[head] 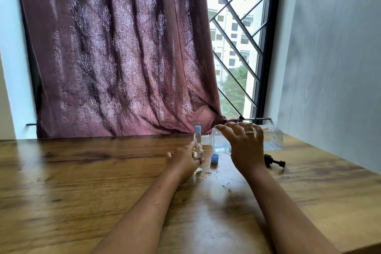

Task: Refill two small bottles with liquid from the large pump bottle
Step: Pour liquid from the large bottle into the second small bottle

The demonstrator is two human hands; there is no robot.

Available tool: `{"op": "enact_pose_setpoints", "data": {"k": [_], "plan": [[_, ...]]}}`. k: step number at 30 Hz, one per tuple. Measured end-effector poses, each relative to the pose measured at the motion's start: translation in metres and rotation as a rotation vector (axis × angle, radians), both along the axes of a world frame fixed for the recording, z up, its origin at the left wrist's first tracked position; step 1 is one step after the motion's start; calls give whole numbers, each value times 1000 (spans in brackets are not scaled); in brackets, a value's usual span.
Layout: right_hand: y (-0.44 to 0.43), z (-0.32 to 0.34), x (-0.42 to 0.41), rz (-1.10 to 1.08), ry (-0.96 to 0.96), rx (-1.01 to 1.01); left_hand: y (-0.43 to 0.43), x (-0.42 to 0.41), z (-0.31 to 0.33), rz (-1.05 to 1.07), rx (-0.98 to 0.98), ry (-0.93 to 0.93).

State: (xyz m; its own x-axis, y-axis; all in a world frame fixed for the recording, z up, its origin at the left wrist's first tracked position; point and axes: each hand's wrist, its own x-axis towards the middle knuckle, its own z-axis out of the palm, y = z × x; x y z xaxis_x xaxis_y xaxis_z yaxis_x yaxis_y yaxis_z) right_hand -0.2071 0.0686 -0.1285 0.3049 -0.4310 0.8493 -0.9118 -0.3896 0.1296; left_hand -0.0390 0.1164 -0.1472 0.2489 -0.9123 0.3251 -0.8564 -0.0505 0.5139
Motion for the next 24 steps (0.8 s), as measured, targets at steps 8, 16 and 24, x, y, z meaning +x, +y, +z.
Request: {"op": "enact_pose_setpoints", "data": {"k": [8, 16, 24], "plan": [[0, 0, 0, -3, 0, -1, -2, 1, -1, -2, 6, 17], [-1, 0, 0, -2, -9, -12, 2, -1, 2, 1, 5, -1], [4, 2, -3, 44, -151, 169, 1, 1, 2, 6, 11, -4]]}}
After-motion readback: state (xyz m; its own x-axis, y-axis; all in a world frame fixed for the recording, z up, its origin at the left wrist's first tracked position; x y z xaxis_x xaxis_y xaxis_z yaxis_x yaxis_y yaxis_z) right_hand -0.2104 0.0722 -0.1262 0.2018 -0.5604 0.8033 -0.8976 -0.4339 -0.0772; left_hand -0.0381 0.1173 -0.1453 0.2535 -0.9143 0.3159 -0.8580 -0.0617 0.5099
